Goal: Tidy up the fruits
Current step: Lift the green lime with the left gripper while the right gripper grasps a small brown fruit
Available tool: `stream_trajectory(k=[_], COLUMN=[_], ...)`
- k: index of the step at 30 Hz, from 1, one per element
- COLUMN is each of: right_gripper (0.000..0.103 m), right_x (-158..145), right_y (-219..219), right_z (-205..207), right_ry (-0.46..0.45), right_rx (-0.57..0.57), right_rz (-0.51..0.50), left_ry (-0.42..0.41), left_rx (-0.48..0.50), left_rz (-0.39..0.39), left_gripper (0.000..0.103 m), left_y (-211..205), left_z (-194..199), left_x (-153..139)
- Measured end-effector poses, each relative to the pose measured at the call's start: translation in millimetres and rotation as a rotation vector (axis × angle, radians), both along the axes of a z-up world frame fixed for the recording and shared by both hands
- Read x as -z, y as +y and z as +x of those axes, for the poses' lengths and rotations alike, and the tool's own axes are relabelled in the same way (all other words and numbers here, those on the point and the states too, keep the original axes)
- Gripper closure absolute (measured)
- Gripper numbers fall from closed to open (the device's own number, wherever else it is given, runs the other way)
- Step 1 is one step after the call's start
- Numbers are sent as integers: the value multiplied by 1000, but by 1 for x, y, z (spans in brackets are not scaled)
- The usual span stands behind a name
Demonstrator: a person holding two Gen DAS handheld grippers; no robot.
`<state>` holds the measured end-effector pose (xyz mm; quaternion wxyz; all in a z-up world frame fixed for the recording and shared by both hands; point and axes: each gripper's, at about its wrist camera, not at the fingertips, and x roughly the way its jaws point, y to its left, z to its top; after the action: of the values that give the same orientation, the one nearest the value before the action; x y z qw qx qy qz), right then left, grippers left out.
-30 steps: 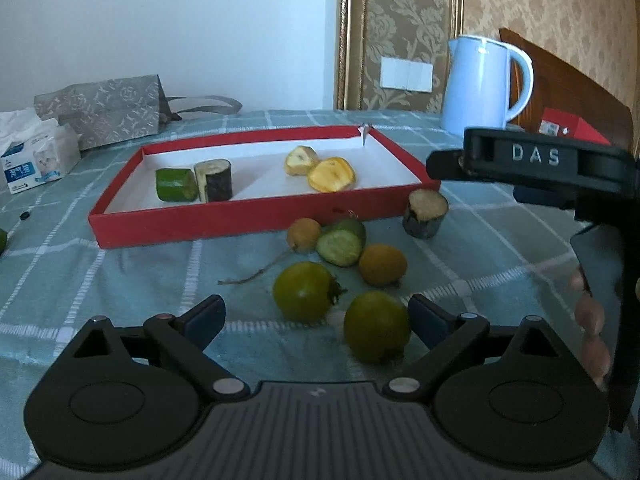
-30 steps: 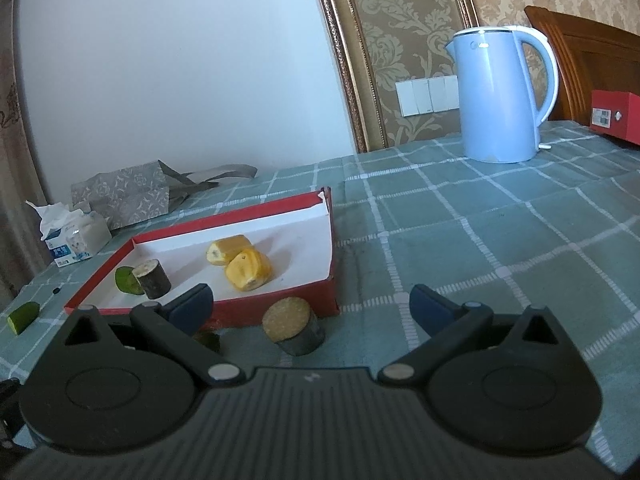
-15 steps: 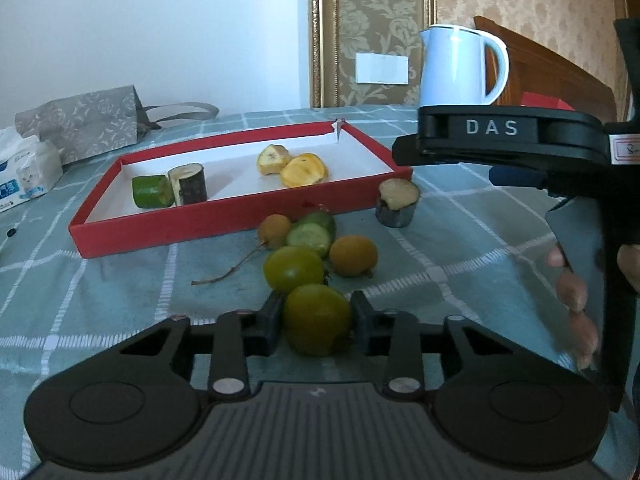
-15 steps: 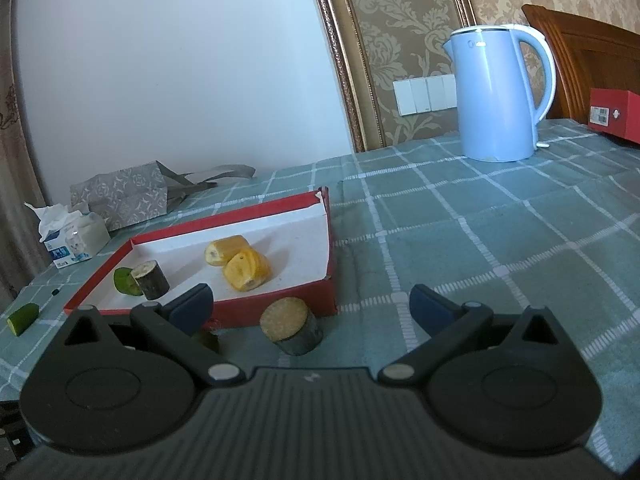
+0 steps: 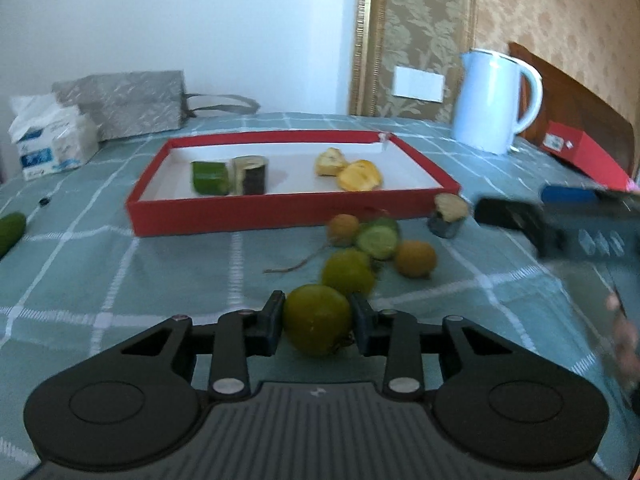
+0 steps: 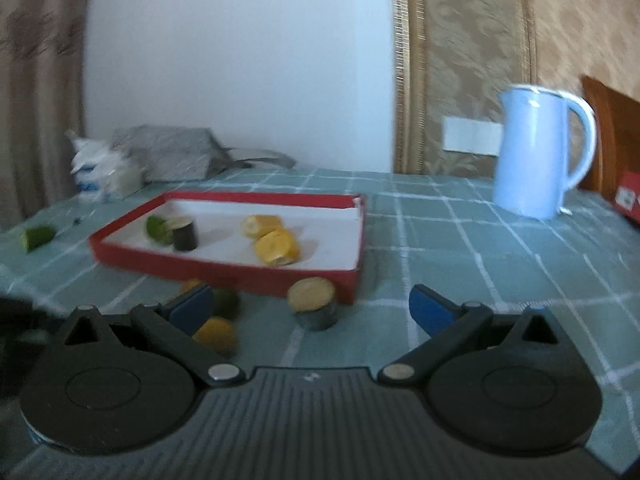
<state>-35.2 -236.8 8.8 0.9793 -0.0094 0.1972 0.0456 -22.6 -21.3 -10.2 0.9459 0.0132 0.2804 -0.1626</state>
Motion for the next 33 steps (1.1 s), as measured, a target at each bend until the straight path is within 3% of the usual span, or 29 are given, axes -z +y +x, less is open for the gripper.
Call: stream_trajectory(k=[2, 6, 12, 14, 21, 22, 23, 25, 33], right_gripper=[12, 23, 36, 45, 48, 53, 64, 72, 75], right_x=[0, 4, 11, 14, 21, 22, 23, 24, 23], right_y=[8, 24, 36, 38, 47, 49, 51, 53, 47], right_z=[-3, 4, 17, 22, 38, 40, 41, 42, 40], right_ry=[10, 54, 118, 128, 177, 183, 196, 204, 206], right_rx=[-38, -97, -190, -202, -245, -251, -258, -279, -252], right_rz=[-44, -103, -103, -105, -107, -116, -127, -116, -65], left_ry=[3, -3, 5, 23, 51, 50, 51, 54, 55], left_rx=[-14, -53, -107, -115, -110, -107, -104, -103, -103], left_rz=[-16, -27, -52, -72, -131, -133, -135, -139, -142], left_gripper=[69, 69, 69, 69, 69, 69, 69, 69, 69], left_y=[8, 22, 40, 45, 54, 54, 54, 54, 55], left_z=[3, 8, 19, 22, 27, 26, 27, 28, 28], left_x=[-1, -3, -3, -1, 2, 2, 2, 2, 3])
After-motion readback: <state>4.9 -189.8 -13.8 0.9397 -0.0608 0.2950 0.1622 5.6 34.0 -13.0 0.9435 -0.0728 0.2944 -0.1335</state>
